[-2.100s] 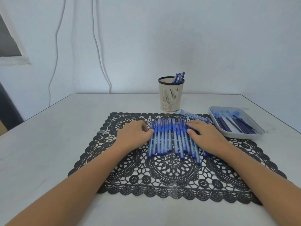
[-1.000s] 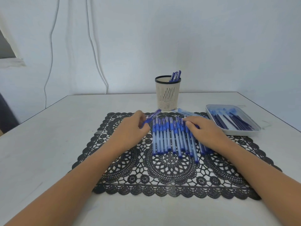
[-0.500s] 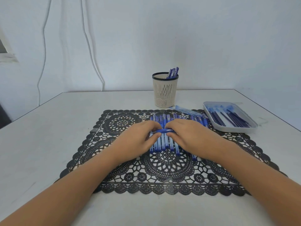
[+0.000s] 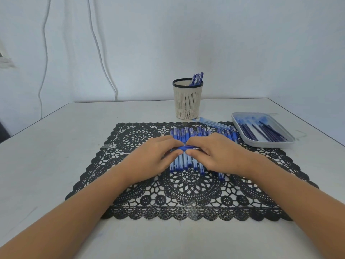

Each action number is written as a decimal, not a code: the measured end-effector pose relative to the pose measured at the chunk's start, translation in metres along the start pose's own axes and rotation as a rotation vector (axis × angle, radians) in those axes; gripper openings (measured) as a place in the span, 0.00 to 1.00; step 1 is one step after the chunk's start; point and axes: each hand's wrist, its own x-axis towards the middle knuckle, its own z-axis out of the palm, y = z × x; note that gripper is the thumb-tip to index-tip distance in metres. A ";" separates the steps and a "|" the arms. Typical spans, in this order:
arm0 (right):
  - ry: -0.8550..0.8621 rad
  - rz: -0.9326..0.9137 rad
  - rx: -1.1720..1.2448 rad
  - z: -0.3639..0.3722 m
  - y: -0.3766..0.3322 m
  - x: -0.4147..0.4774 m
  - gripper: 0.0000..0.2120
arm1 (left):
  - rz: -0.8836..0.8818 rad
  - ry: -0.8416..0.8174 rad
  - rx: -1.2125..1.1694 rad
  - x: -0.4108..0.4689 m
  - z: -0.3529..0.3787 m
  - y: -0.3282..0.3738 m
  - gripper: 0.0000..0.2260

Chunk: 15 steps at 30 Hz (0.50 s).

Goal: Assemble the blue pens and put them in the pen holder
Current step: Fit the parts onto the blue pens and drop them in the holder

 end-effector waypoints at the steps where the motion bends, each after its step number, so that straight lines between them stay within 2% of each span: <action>1: 0.008 0.005 0.019 0.001 0.000 0.000 0.10 | -0.002 0.001 -0.004 0.000 0.000 0.000 0.17; 9: 0.062 0.063 0.095 0.004 0.000 0.002 0.11 | -0.003 0.028 0.006 -0.001 0.001 -0.003 0.17; 15: -0.010 0.043 -0.107 0.006 -0.001 -0.002 0.12 | 0.010 0.018 0.118 -0.001 0.008 0.000 0.17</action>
